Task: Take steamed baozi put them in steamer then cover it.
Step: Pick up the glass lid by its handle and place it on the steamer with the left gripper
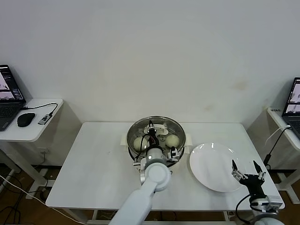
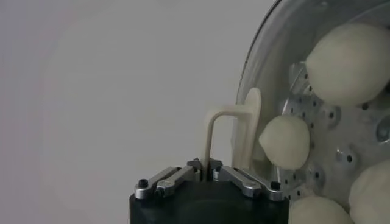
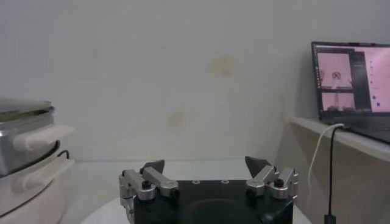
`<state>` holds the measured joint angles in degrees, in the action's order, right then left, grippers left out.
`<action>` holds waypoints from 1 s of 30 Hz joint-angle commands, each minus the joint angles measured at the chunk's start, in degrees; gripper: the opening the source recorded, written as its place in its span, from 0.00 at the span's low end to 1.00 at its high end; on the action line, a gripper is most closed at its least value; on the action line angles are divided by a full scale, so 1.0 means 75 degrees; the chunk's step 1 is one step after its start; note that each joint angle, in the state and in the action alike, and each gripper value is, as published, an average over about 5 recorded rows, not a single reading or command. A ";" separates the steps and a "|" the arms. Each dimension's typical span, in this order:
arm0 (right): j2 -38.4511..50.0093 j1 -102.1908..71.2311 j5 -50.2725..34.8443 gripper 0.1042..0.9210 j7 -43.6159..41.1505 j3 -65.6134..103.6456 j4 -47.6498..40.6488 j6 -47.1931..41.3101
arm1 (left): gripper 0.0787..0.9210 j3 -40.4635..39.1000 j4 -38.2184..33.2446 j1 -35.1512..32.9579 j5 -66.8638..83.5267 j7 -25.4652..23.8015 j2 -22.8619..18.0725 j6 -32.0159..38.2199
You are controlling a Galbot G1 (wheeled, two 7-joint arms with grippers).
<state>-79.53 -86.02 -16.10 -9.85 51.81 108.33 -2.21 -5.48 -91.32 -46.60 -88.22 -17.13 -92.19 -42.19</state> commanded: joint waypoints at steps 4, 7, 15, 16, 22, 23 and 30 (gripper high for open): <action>-0.0014 0.0011 0.0005 0.88 -0.0005 -0.0004 -0.0026 0.0024 | 0.08 -0.0033 0.0107 -0.0043 -0.0010 0.0224 -0.0037 -0.0314; -0.0014 0.0020 0.0004 0.88 -0.0005 -0.0002 -0.0031 0.0027 | 0.08 -0.0053 0.0108 -0.0041 0.0009 0.0223 -0.0038 -0.0314; -0.0016 0.0034 0.0012 0.88 -0.0006 0.0010 -0.0053 0.0055 | 0.08 -0.0069 0.0222 -0.0025 0.0011 0.0372 -0.0042 -0.0309; -0.0018 0.0037 0.0013 0.88 -0.0006 0.0016 -0.0058 0.0059 | 0.08 -0.0072 0.0236 -0.0027 0.0004 0.0388 -0.0042 -0.0309; -0.0017 0.0037 0.0009 0.88 -0.0007 0.0046 -0.0053 0.0065 | 0.08 -0.0082 0.0249 -0.0055 -0.0010 0.0390 -0.0034 -0.0308; -0.0018 0.0037 0.0009 0.88 -0.0008 0.0047 -0.0051 0.0066 | 0.08 -0.0087 0.0248 -0.0058 -0.0014 0.0387 -0.0034 -0.0308; -0.0010 0.0027 0.0004 0.88 -0.0013 0.0056 -0.0045 0.0069 | 0.08 -0.0143 0.0087 -0.0184 -0.0150 0.0289 -0.0013 -0.0234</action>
<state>-79.63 -85.81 -16.03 -9.93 52.16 107.95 -1.73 -6.25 -89.74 -47.32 -88.67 -14.47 -92.20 -42.19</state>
